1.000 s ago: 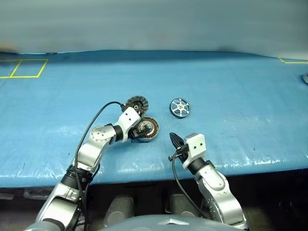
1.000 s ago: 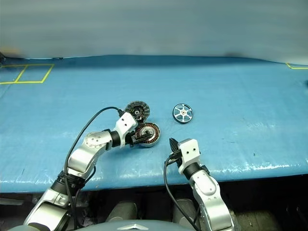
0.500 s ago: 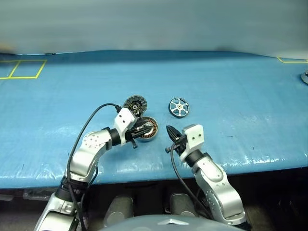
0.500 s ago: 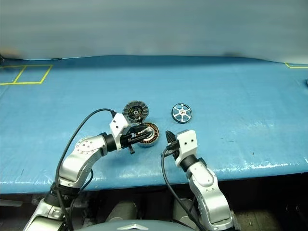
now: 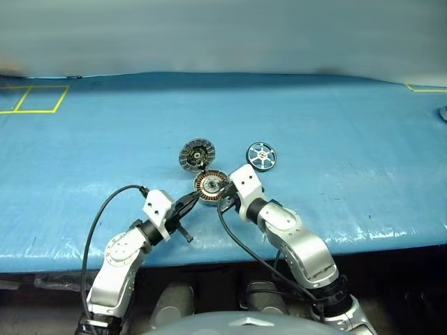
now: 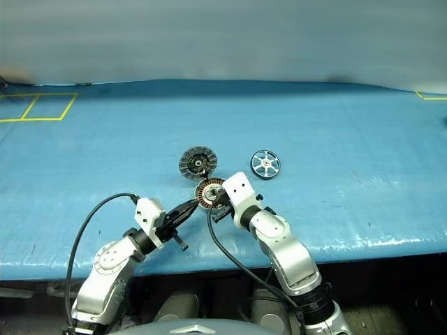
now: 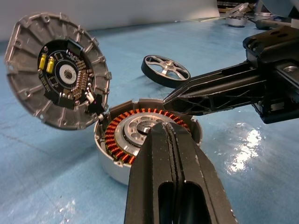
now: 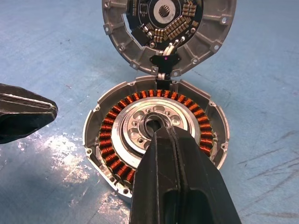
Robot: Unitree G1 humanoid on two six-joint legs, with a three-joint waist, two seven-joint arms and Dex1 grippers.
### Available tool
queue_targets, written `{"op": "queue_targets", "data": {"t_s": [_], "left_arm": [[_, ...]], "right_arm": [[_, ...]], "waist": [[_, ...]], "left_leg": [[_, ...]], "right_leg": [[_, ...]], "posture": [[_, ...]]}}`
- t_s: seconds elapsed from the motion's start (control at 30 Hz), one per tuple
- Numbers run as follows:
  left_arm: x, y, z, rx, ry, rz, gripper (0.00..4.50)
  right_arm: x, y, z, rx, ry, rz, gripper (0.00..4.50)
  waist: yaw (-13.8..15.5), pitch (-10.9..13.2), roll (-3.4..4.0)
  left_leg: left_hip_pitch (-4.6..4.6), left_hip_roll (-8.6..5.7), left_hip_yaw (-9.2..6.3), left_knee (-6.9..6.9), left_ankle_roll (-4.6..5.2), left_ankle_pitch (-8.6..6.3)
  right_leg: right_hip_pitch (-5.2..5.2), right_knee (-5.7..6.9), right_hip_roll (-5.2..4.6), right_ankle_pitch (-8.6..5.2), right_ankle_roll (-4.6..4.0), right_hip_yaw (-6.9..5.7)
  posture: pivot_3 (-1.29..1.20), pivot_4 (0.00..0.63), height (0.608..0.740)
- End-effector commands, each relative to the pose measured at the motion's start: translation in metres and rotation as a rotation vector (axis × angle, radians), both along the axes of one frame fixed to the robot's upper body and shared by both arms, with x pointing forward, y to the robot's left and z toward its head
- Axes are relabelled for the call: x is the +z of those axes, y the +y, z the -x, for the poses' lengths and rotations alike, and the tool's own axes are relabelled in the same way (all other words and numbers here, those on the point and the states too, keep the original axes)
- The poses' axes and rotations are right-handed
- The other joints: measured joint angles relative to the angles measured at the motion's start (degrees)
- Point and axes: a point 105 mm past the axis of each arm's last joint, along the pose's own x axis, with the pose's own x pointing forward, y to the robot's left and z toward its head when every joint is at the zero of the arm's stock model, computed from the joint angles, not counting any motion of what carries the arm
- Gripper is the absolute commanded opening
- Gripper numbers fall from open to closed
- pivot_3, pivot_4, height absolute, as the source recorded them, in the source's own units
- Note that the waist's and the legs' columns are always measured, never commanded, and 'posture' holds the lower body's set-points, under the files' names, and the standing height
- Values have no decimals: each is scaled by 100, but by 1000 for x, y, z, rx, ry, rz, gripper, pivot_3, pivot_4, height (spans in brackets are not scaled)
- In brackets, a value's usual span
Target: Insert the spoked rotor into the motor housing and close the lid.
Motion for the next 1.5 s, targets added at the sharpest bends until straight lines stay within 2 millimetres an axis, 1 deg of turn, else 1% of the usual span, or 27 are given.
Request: {"op": "queue_targets", "data": {"t_s": [0.03, 0.23, 0.4, 0.53, 0.67, 0.8, 1.0, 1.1, 1.2, 1.3, 1.4, 1.5], "left_arm": [[3, 4, 2, 21, -39, 6, 20], [-7, 8, 6, 47, -23, -14, 20], [-8, 9, 6, 54, -27, -15, 20], [-10, 8, 3, 82, -54, -14, 20], [-13, 5, 4, 58, -50, -15, 20], [-14, 3, 4, 44, -36, -4, 20], [-16, 2, 5, 40, -31, -3, 20], [-16, 1, 5, 40, -28, -2, 20], [-17, 1, 5, 42, -25, 2, 20], [-16, 0, 4, 43, -25, 4, 20], [-16, 0, 3, 44, -23, 10, 20], [-16, -1, 3, 40, -23, 10, 20]], "right_arm": [[8, 7, -6, 12, -35, -3, 0], [7, 14, -10, 21, -30, -14, 0], [2, 17, -9, 34, -18, -2, 0], [-5, 24, -6, 59, 3, -19, 0], [-2, 26, -9, 47, -19, -34, 0], [1, 24, -15, 18, -39, -34, 0], [4, 21, -16, 2, -33, -34, 0], [3, 14, -19, -32, -25, -18, 0], [-2, 4, -19, -52, 2, -10, 0], [-5, 0, -19, -65, 17, -7, 0], [-8, 0, -18, -60, 30, 0, 0], [-5, 3, -15, -48, 30, -17, 0]], "waist": [[-3, 0, 0], [-12, 0, 0], [-14, 0, 0], [-18, -1, 1], [-25, -1, 1], [-20, -1, 2], [-19, -1, 2], [-15, -1, 2], [-9, -1, 2], [-11, -1, 2], [-13, -1, 2], [-11, -1, 2]], "left_leg": [[0, 0, -1, 0, -1, 1], [1, 0, -1, 0, 1, 2], [1, 0, -1, 0, 2, 2], [4, 1, -1, 0, 1, 2], [8, 4, 0, 0, -1, 3], [8, 3, 0, -1, -1, 3], [8, 3, 0, -2, -1, 3], [8, 3, 0, -2, -1, 3], [8, 2, 0, -1, -1, 3], [8, 1, 0, 0, 1, 3], [8, 3, -1, -1, 0, 3], [8, 3, -1, -1, 0, 4]], "right_leg": [[0, 2, 1, 0, 0, -1], [1, 2, 6, 1, 2, -8], [1, 2, 10, 1, 3, -16], [3, 2, 10, 1, 3, -17], [4, 3, 13, 1, 4, -16], [5, 3, 14, 1, 4, -17], [4, 3, 20, 1, 4, -17], [4, 3, 16, 1, 4, -16], [6, 2, 14, 1, 5, -18], [7, 2, 14, 1, 5, -18], [6, 2, 14, 0, 6, -18], [7, 2, 14, 0, 7, -19]], "posture": [[0, 150, 740], [0, 150, 740], [0, 150, 740], [0, 150, 740], [0, 150, 740], [0, 150, 740], [0, 150, 740], [0, 150, 740], [0, 150, 740], [0, 150, 740], [0, 150, 740], [0, 150, 740]]}}
